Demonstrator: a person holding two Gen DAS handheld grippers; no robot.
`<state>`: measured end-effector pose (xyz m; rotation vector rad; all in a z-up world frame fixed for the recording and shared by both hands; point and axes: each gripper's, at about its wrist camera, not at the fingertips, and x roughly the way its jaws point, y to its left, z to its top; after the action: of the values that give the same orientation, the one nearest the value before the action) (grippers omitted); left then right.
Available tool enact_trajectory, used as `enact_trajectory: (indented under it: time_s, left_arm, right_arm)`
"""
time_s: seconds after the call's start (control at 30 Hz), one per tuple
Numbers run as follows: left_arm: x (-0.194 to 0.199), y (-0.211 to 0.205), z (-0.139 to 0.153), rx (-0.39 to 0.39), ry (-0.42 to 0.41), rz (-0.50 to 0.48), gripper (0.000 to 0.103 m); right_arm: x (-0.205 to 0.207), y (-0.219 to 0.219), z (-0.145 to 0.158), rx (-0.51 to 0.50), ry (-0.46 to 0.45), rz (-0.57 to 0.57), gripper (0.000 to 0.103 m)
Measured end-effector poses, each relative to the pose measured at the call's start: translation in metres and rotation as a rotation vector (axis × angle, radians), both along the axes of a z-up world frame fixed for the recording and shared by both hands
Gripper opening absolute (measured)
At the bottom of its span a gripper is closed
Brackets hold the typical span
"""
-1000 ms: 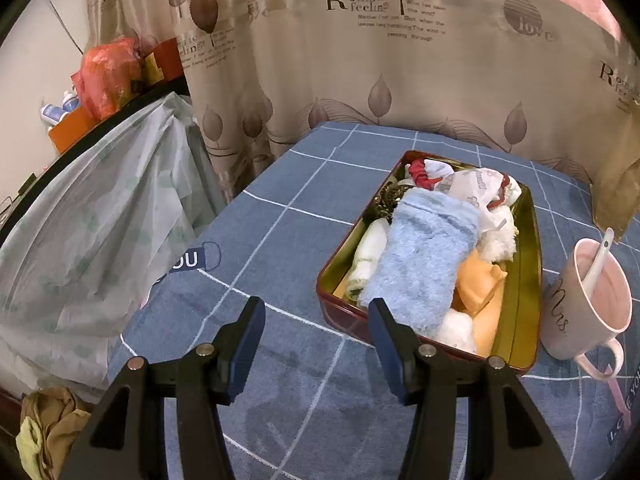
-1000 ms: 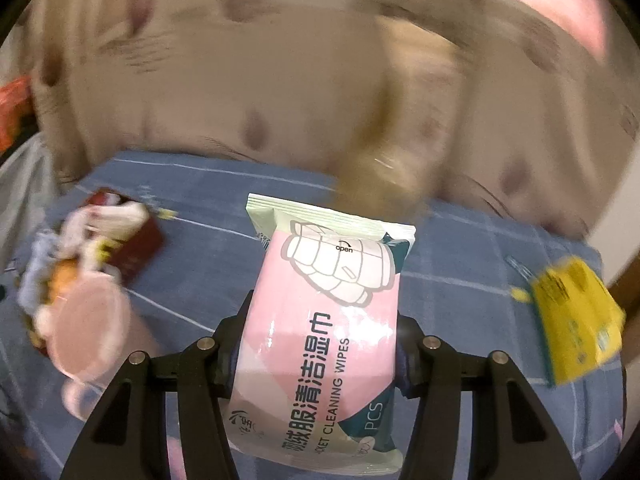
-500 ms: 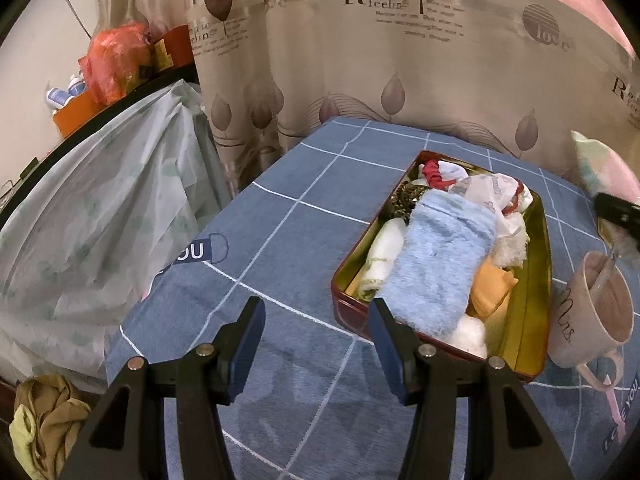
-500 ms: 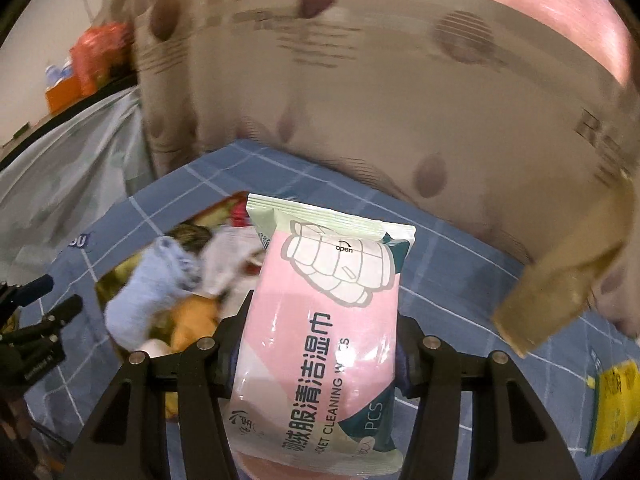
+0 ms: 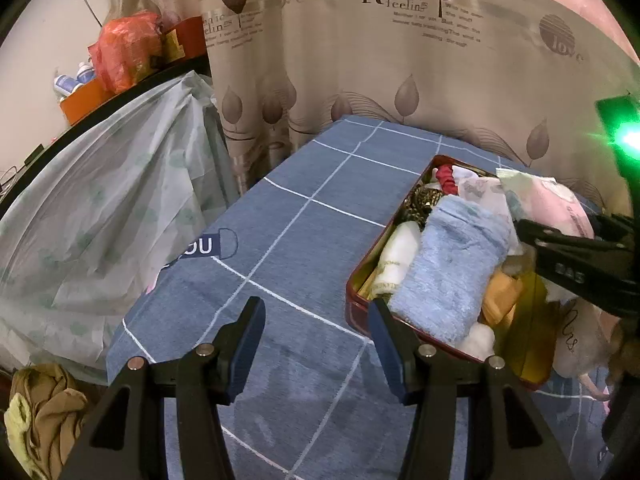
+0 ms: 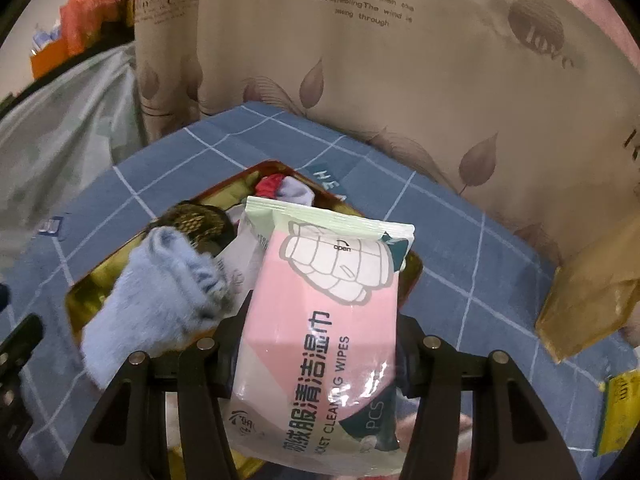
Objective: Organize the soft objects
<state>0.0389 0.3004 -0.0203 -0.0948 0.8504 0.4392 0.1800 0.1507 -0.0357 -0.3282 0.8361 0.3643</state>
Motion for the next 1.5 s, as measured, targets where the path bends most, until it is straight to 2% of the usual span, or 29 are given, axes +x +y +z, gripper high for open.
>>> enact_trajectory:
  time_s: [0.1, 0.2, 0.3, 0.5, 0.53, 0.67, 0.8, 0.87, 0.97, 1.07, 1.17, 1.5]
  left_arm:
    - [0.0, 0.001, 0.0, -0.004, 0.001, 0.002, 0.055]
    - [0.0, 0.001, 0.0, -0.005, -0.001, 0.006, 0.055]
    - [0.0, 0.003, 0.0, -0.011, -0.004, 0.011, 0.055]
    - [0.0, 0.004, 0.001, -0.011, -0.008, 0.012, 0.055]
    - [0.0, 0.004, 0.001, -0.011, -0.008, 0.011, 0.055]
    - [-0.002, 0.004, 0.001, -0.007, -0.013, 0.009, 0.055]
    - [-0.003, 0.002, 0.002, -0.003, -0.016, 0.009, 0.055]
    - [-0.004, -0.001, 0.003, -0.002, -0.012, 0.002, 0.055]
    - [-0.006, -0.006, 0.007, 0.013, -0.016, -0.011, 0.059]
    - [-0.007, -0.01, 0.009, 0.019, -0.02, -0.027, 0.059]
    - [-0.008, -0.015, 0.01, 0.03, -0.02, -0.04, 0.059]
    - [-0.008, -0.033, 0.01, 0.048, -0.017, -0.094, 0.059]
  right_arm:
    - [0.005, 0.01, -0.004, 0.028, 0.03, 0.008, 0.052]
    - [0.002, 0.02, -0.007, 0.024, 0.015, 0.026, 0.052]
    - [0.003, 0.023, -0.013, 0.048, 0.053, 0.028, 0.052]
    - [0.001, 0.023, -0.013, 0.053, 0.059, 0.013, 0.056]
    - [0.0, 0.022, -0.011, 0.058, 0.06, 0.013, 0.058]
    - [-0.013, 0.012, 0.007, 0.101, 0.018, -0.001, 0.08]
    - [-0.031, 0.0, 0.03, 0.142, -0.013, 0.007, 0.085]
    - [-0.044, -0.007, 0.038, 0.145, -0.031, 0.003, 0.095]
    - [-0.069, -0.017, 0.046, 0.12, -0.088, -0.018, 0.098]
    - [-0.093, -0.029, 0.046, 0.107, -0.113, -0.048, 0.099]
    - [-0.108, -0.04, 0.039, 0.111, -0.094, -0.071, 0.099]
    - [-0.131, -0.066, 0.027, 0.117, -0.066, -0.143, 0.1]
